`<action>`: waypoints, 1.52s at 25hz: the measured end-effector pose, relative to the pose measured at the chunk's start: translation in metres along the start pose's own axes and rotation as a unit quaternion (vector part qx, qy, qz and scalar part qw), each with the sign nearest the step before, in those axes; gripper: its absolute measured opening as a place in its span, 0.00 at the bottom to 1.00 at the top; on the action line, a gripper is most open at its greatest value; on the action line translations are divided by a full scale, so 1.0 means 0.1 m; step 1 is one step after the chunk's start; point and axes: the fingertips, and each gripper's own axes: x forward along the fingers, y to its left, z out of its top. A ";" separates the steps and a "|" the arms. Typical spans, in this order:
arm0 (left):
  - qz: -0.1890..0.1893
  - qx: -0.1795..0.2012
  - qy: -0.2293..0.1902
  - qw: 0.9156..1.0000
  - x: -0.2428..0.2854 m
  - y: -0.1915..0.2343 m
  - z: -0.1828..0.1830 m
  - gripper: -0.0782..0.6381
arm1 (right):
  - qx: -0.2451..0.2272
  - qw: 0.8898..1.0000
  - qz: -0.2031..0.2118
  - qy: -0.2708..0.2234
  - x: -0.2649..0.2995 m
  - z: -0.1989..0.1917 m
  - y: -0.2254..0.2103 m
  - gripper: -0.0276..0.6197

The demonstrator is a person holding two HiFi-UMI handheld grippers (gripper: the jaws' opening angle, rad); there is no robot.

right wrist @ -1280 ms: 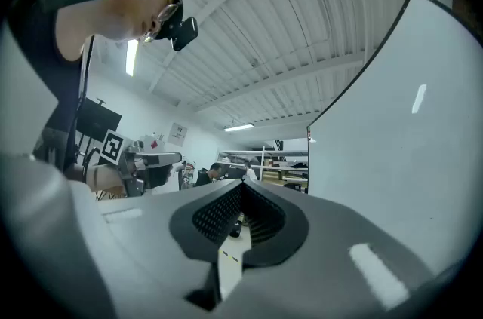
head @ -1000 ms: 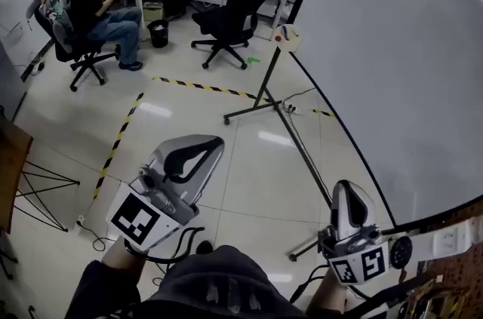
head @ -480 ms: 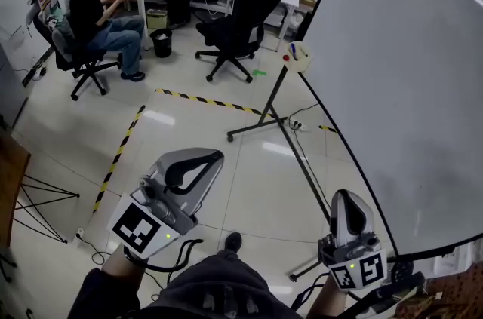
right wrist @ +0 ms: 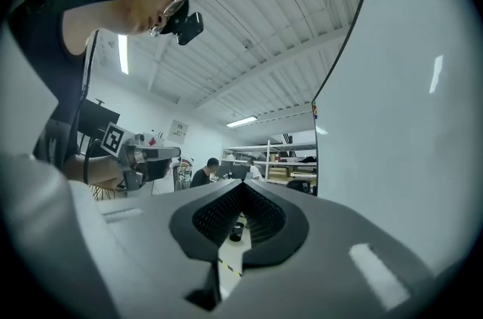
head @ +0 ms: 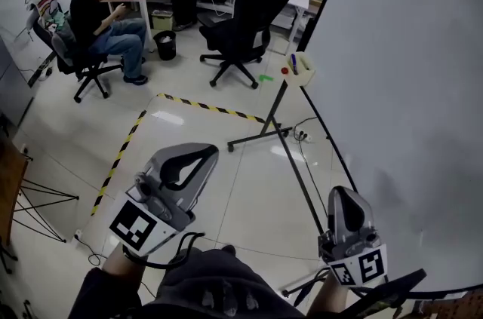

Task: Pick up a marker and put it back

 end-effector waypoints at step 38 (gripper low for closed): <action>-0.048 -0.001 0.015 0.999 2.54 2.80 -0.99 0.12 | -0.026 1.000 -0.003 0.018 3.34 -0.58 -1.78 0.05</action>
